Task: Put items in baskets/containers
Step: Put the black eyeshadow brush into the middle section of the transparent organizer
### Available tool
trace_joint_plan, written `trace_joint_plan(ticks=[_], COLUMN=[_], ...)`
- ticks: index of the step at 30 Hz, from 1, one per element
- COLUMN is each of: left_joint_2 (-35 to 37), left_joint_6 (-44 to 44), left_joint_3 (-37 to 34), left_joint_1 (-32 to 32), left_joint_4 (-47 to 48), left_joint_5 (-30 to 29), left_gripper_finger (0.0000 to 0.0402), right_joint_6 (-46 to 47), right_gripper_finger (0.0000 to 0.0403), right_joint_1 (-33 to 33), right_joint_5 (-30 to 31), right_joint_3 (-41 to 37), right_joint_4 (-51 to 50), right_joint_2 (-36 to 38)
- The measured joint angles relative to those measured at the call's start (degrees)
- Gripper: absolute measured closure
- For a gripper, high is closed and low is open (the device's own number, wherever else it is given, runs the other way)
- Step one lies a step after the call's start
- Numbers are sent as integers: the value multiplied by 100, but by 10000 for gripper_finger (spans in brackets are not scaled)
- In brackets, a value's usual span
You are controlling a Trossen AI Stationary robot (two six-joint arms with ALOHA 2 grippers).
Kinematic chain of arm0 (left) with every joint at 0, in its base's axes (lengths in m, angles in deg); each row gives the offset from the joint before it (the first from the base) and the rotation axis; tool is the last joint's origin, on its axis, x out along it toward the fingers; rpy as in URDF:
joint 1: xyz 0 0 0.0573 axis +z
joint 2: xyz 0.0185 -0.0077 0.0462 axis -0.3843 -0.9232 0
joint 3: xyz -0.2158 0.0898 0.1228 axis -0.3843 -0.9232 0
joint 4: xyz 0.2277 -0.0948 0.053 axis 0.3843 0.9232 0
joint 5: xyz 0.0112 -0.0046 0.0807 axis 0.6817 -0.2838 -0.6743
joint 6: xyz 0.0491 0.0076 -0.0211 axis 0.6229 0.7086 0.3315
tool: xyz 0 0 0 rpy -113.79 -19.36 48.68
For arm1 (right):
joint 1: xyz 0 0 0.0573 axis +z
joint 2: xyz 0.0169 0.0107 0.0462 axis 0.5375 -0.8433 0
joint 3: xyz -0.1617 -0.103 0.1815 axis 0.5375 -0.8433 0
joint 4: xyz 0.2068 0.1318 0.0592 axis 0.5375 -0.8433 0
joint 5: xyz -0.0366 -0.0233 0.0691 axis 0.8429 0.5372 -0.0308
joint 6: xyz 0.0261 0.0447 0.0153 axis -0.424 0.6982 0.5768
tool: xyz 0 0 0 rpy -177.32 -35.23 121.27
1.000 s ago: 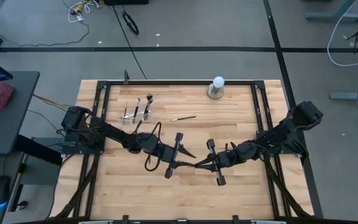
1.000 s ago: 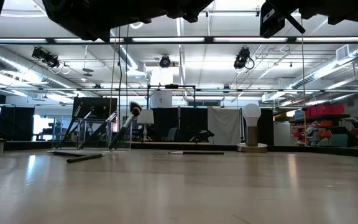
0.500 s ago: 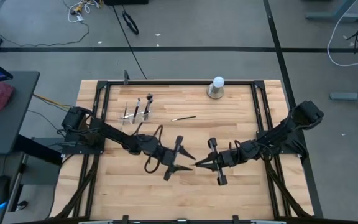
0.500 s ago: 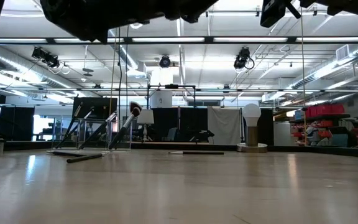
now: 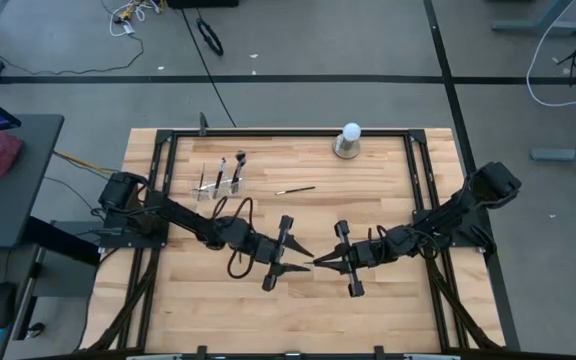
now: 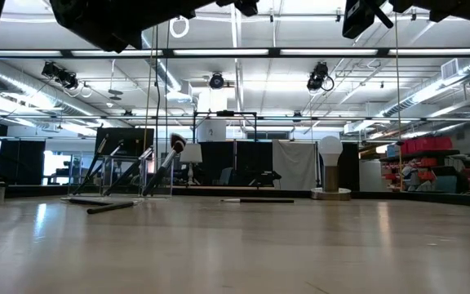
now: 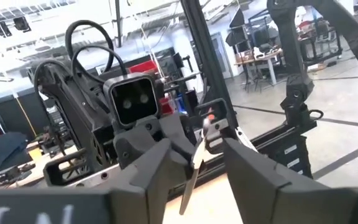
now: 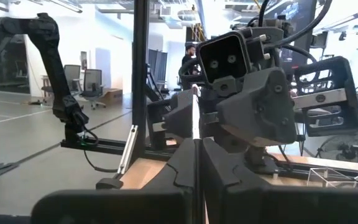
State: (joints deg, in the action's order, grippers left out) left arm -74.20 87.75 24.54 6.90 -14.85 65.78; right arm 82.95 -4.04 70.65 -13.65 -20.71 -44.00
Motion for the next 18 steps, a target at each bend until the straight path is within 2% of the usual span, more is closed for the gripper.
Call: trace_joint_plan(ticks=[5,10,13,15,18], left_joint_2=[0,0,0,116,680], left_joint_6=[-25,-120,-265,-456,-579], left_joint_3=[0,0,-3,-7,-9], left_joint_1=[2,-2,-11,-24,-22], left_joint_4=[-10,-136,-64,344,1631], left_joint_5=[75,153,258,59,-526], left_gripper_finger=[302,375,389,390,392], right_joint_6=[0,36,289,449,681], right_gripper_finger=[394,394,389,379,350], right_joint_1=[0,-14,-45,-42,-46], right_joint_5=[17,29,112,384,1117], right_joint_3=[0,0,0,0,-1], right_joint_4=[-4,-40,-267,-604,-1373], right_joint_2=[0,-1,0,35,189])
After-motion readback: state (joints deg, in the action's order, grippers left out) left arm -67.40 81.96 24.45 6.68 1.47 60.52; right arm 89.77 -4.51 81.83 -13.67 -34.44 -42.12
